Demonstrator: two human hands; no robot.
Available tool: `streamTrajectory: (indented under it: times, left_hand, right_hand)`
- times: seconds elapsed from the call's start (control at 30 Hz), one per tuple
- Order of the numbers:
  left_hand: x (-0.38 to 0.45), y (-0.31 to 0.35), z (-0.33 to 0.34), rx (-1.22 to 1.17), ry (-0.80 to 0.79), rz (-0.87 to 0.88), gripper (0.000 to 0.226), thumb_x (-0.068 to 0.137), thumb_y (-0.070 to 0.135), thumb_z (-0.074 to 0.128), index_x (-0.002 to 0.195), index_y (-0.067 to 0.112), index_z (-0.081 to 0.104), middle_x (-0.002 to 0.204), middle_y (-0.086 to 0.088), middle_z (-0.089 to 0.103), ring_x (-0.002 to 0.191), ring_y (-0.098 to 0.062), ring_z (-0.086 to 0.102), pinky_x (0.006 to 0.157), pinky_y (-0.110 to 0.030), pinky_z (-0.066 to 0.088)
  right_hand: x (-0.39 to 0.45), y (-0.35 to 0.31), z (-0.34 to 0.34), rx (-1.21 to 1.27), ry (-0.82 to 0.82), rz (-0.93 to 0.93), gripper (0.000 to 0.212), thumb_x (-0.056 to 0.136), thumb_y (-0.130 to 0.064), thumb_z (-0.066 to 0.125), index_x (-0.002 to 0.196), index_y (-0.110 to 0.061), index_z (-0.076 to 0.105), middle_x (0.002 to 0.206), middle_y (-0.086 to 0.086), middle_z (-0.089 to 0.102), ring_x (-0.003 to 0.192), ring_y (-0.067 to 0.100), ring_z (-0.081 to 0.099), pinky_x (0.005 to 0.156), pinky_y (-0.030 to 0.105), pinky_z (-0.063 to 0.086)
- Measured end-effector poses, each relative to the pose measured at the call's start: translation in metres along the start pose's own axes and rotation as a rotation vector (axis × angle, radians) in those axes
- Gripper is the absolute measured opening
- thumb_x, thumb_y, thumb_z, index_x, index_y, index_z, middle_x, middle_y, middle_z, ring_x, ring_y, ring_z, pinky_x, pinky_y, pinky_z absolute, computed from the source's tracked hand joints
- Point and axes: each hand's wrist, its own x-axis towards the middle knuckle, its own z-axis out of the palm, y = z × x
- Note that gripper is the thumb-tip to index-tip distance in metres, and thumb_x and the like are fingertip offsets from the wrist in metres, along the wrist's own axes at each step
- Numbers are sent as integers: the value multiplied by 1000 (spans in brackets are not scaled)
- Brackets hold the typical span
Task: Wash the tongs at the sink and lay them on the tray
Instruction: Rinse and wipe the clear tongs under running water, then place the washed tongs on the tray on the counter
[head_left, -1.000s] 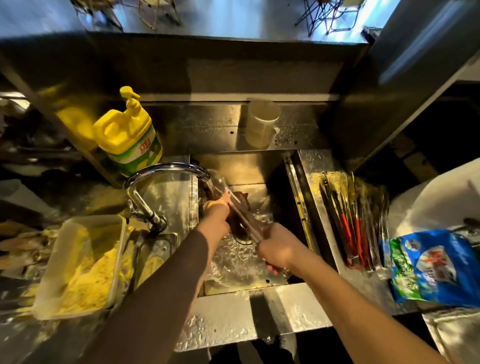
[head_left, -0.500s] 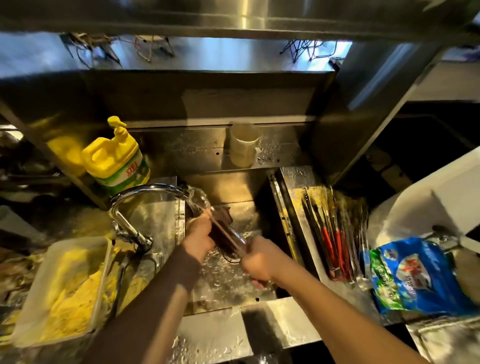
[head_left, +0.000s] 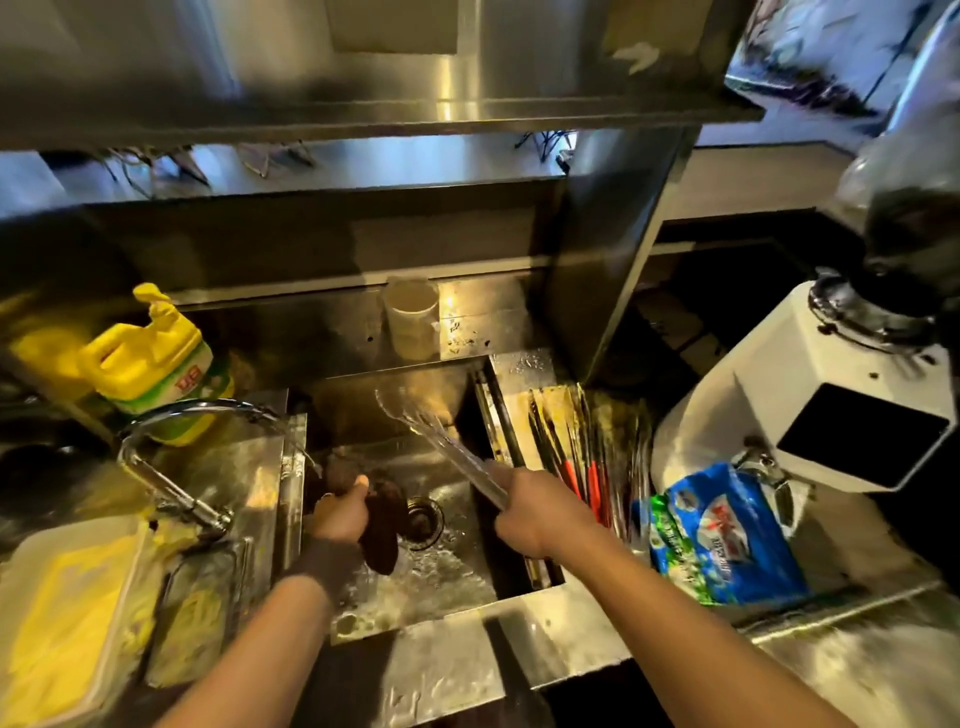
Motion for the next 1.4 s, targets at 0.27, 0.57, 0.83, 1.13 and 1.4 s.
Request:
streamTrajectory:
  times: [0.27, 0.57, 0.83, 1.13, 1.4]
  left_hand:
    - [-118, 46, 78, -109, -388, 246, 22, 97, 19, 61, 117, 12, 65, 97, -16, 74, 82, -33, 72, 76, -43, 58]
    - [-286, 75, 187, 102, -889, 504, 11, 96, 14, 60, 90, 15, 70, 83, -6, 77, 72, -20, 74, 65, -33, 60]
    - [-448, 50, 310, 231, -1259, 508, 15, 99, 17, 56, 102, 6, 67, 95, -18, 71, 88, -32, 68, 83, -43, 54]
    - [-588, -34, 433, 398, -1497, 426, 15, 98, 22, 59, 102, 11, 67, 101, -16, 74, 96, -35, 71, 93, -54, 56]
    - [-628, -90, 482, 558, -1496, 357, 23, 97, 24, 60, 110, 7, 67, 108, -20, 74, 99, -35, 72, 93, -52, 56]
  right_hand:
    - [-62, 54, -34, 198, 289, -102, 84, 72, -14, 53, 144, -50, 32, 91, -9, 72, 79, 6, 66, 78, 29, 58]
    - [-196, 142, -102, 298, 715, -34, 79, 70, -14, 51, 146, -38, 43, 111, -13, 70, 92, 2, 64, 78, 20, 47]
    - [-328, 255, -148, 377, 980, 232, 58, 81, -18, 64, 117, -61, 50, 74, -30, 64, 67, -8, 61, 57, 10, 41]
    - [-431, 383, -157, 1263, 1185, 505, 31, 92, -42, 49, 84, -14, 59, 56, 1, 59, 43, 18, 53, 40, 28, 45]
    - [-487, 471, -169, 1541, 1201, 619, 36, 97, -32, 38, 105, -1, 54, 73, 17, 60, 44, 24, 59, 42, 29, 50]
